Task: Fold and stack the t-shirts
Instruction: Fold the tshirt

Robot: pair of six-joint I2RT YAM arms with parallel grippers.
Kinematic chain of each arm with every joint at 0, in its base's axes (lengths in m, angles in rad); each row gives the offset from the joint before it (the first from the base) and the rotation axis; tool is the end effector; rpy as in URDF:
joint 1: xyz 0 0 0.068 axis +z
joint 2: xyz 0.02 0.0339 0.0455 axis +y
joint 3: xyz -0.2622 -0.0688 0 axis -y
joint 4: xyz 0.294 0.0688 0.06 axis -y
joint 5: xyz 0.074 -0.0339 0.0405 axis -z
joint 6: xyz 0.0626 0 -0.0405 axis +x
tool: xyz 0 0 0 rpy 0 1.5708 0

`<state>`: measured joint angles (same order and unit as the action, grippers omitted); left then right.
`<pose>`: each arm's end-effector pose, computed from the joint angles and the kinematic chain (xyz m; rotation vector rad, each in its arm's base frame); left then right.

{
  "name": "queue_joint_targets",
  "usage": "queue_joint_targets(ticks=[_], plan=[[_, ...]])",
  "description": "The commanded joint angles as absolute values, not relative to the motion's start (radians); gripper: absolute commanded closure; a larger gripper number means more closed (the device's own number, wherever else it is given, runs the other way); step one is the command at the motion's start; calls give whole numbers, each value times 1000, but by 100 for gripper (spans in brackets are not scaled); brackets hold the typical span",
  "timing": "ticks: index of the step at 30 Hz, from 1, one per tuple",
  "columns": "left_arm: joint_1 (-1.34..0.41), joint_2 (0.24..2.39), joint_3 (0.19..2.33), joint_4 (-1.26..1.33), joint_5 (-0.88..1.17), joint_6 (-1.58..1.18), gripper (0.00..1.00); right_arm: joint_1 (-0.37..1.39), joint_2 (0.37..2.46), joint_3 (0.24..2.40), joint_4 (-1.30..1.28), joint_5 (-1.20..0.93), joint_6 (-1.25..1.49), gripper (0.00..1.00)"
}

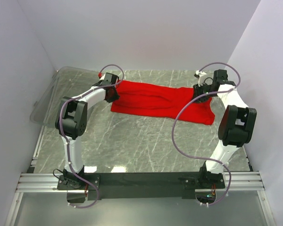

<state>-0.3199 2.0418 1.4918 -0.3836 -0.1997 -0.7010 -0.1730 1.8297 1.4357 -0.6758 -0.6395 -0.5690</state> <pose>0.4800 -0.1459 0.1358 -0.5515 2.4253 -0.1833 0.4411 -0.0392 0.2005 -0.6731 2.3187 0.5192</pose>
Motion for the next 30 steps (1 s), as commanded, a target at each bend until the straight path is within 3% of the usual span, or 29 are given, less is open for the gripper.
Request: queue_joint_targets(ticks=[1,7,30], plan=[[-324,2042,1522,-377,-201,-700,75,-193,1781,1447,-676,-666,-565,68],[-318,2045,1526,-383,-196,-690,99,-204,1789,1454,-683,-673,-565,68],[-262,2077,1617,-319,-198,-808,99,-216,1784,1430,-675,-680,-566,68]])
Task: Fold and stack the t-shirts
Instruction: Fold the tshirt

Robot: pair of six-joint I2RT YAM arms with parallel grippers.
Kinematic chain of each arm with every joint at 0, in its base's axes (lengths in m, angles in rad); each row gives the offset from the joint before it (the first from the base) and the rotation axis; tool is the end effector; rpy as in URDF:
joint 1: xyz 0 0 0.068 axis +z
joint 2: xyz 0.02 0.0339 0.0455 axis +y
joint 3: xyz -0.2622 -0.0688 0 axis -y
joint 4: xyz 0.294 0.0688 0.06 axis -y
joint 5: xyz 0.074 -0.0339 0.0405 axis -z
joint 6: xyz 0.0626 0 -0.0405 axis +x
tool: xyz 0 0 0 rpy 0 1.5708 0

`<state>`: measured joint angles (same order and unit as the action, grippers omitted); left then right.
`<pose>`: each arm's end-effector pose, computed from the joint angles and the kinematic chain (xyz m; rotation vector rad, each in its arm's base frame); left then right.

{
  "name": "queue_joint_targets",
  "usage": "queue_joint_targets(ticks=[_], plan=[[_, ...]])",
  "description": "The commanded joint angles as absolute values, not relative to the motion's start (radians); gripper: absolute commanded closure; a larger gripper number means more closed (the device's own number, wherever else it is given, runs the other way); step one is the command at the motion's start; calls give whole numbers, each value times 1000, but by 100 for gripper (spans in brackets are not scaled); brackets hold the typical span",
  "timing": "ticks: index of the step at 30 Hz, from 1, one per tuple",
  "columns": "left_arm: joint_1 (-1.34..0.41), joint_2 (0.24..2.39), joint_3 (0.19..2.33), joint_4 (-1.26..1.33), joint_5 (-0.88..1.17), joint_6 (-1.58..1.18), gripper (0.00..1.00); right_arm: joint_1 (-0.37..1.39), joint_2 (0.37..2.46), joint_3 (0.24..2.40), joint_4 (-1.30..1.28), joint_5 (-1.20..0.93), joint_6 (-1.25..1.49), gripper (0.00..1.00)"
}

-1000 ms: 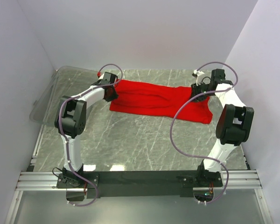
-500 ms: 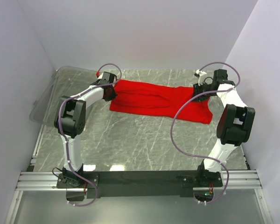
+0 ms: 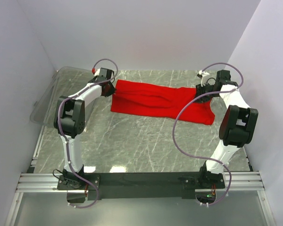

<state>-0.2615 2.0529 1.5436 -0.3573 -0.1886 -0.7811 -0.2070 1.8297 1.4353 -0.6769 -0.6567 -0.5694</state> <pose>0.5007 -0.1219 0.1516 -0.7059 2.3270 -0.2453 0.4392 -0.0532 0.2009 -0.6359 2.3167 0.5236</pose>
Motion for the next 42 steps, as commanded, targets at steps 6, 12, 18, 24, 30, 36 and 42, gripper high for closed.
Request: queue_joint_targets(ticks=[6,12,18,24,30,36,42], plan=[[-261,2152,1713,-330,-179,-824,99,-216,1779,1427,-667,-683,-563,68],[-261,2215,1785,-365,-199,-821,99,-216,1776,1422,-667,-683,-564,68],[-261,2206,1773,-388,-238,-795,99,-218,1776,1420,-667,-683,-565,68],[-261,2158,1709,-362,-267,-779,99,-216,1779,1422,-669,-693,-563,68],[-261,2174,1750,-397,-278,-784,99,-216,1781,1427,-673,-695,-563,68],[-261,2131,1709,-362,-299,-781,99,-215,1773,1411,-667,-692,-566,68],[-261,2190,1787,-397,-249,-764,99,-215,1773,1413,-669,-699,-563,68]])
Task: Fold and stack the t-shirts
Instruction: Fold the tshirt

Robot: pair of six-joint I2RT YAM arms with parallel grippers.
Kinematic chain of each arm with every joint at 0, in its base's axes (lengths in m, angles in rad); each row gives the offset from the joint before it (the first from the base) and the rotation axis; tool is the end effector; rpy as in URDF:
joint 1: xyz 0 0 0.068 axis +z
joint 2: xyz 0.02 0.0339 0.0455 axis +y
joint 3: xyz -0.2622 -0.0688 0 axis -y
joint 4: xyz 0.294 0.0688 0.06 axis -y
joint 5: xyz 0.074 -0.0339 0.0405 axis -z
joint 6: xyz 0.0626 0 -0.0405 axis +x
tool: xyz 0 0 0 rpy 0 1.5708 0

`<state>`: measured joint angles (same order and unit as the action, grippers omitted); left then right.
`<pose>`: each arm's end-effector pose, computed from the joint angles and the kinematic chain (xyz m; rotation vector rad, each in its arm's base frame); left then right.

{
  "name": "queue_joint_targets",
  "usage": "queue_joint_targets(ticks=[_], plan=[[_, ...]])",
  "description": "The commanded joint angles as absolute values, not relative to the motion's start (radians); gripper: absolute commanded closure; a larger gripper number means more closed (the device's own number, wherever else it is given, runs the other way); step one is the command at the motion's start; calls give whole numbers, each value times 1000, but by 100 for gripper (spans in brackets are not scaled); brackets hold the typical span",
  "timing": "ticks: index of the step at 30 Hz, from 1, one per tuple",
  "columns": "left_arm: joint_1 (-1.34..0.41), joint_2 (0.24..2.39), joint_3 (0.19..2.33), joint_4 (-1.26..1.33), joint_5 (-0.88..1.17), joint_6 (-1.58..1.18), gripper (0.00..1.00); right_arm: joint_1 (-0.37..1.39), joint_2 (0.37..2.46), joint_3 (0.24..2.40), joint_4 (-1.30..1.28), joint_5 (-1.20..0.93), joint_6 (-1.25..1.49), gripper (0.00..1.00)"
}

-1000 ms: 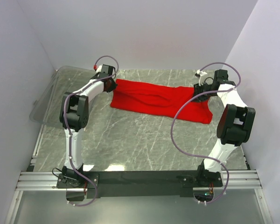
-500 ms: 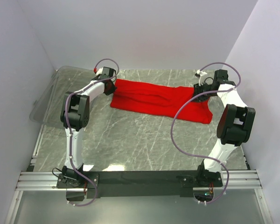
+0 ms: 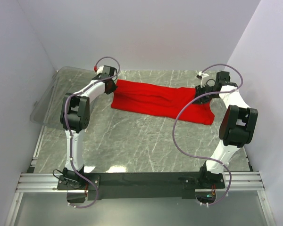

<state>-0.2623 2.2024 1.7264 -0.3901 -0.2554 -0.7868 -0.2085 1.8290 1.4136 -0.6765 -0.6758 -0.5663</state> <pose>0.5361 -0.1275 0.1412 -0.7329 2.2926 -0.1755 0.4354 -0.0521 0.1942 -0.6293 2.3237 0.5591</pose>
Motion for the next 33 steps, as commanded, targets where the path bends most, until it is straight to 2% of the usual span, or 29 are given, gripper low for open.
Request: queue_joint_targets(ticks=[1,2,4,5,6,9,15,21,25,30,33], plan=[[-261,2194,1796,-397,-239,-761,99,-215,1770,1413,-670,-698,-566,68],[-261,2195,1798,-396,-232,-756,99,-215,1770,1413,-670,-696,-568,68],[-261,2189,1795,-384,-206,-740,85,-215,1766,1413,-676,-695,-574,68],[-261,2175,1792,-376,-195,-732,76,-215,1763,1413,-678,-698,-574,68],[-261,2163,1787,-365,-164,-721,58,-215,1756,1413,-681,-706,-578,68],[-261,2090,1747,-307,-121,-663,39,-206,1744,1408,-696,-713,-603,68],[-261,1910,1612,-249,-32,-572,34,-170,1698,1382,-716,-726,-669,66],[-264,1738,1343,-247,106,-600,37,-166,1658,1352,-710,-719,-649,66],[-268,1677,1155,-224,104,-670,37,-166,1635,1312,-696,-726,-624,65],[-265,1696,1114,-157,52,-712,42,-166,1618,1279,-696,-736,-621,65],[-265,1758,1188,-167,3,-701,42,-166,1615,1279,-701,-735,-623,65]])
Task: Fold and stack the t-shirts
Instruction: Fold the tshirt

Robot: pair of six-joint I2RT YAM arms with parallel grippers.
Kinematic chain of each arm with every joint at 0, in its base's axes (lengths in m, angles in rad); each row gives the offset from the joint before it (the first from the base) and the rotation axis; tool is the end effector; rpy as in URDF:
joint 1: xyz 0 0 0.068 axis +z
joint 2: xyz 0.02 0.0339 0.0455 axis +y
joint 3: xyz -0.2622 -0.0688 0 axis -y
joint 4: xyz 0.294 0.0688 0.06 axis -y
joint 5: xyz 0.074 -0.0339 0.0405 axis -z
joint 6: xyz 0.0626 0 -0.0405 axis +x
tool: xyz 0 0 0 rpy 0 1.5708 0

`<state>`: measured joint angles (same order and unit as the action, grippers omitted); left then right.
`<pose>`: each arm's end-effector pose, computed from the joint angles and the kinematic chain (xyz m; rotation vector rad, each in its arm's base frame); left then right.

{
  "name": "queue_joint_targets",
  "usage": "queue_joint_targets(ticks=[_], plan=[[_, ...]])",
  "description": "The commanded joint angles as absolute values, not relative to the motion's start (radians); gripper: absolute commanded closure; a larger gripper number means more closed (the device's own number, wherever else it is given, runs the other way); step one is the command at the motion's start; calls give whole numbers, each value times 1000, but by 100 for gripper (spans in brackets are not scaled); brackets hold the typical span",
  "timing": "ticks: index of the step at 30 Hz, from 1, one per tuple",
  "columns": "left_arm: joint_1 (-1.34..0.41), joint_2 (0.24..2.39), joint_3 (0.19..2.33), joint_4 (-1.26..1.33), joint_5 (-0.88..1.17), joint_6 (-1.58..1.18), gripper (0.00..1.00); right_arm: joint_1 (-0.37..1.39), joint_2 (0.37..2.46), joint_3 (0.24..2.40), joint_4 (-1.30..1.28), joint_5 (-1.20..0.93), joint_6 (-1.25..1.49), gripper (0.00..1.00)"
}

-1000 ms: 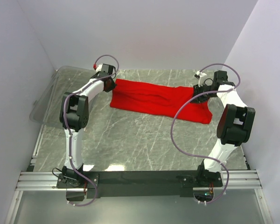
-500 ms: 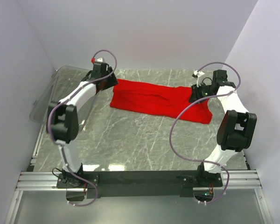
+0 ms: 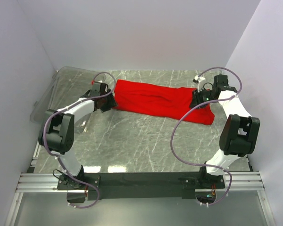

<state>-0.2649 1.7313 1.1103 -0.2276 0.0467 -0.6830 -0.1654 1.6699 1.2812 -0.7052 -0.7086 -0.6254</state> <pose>0.4105 -0.1144 0.1476 -0.4927 2.4279 -0.4785 0.3978 -0.0251 0.2105 -0.7505 2.2673 0.5893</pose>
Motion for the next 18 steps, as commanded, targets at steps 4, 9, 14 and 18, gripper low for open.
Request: queue_joint_targets(ticks=[4,9,14,18], plan=[[-265,1815,1247,-193,-38,-683,41,-166,1605,1270,-693,-735,-618,65],[-265,1893,1302,-261,-69,-663,46,-166,1588,1255,-680,-735,-612,65],[-265,1919,1304,-287,-83,-644,48,-167,1586,1259,-683,-730,-615,65],[-265,1928,1298,-291,-84,-631,49,-167,1592,1272,-683,-733,-611,65]])
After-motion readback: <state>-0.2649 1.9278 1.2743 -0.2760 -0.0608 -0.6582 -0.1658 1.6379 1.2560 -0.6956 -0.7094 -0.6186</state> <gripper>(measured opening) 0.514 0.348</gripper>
